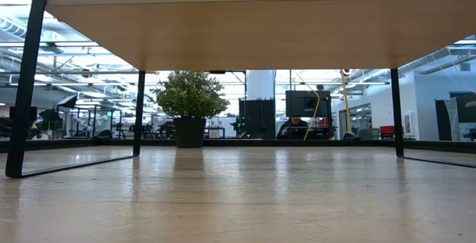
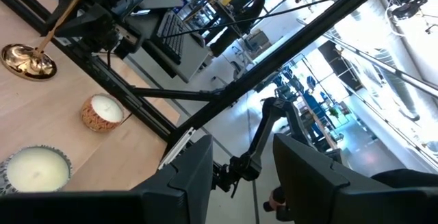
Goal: Pick & Place candle stick holders
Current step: Put the candle holder on the shelf aligned with the other candle holder
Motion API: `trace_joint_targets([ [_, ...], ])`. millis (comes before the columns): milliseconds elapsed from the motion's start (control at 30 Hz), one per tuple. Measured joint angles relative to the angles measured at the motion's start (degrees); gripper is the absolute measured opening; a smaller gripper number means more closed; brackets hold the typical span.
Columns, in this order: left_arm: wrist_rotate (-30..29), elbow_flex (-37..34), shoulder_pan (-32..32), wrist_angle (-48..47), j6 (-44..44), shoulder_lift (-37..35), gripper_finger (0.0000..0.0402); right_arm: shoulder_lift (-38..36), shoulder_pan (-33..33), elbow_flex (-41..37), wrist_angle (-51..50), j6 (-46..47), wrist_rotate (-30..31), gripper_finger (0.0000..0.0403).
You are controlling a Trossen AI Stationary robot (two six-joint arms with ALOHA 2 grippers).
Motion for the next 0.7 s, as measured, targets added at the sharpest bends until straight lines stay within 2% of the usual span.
trace_joint_targets([
  [700, 0.1, 0.0, 0.0, 0.0, -0.4, 0.0, 0.0161, 2.3, 0.0, 0.0, 0.2, -1.2, 3.0, 0.0057],
])
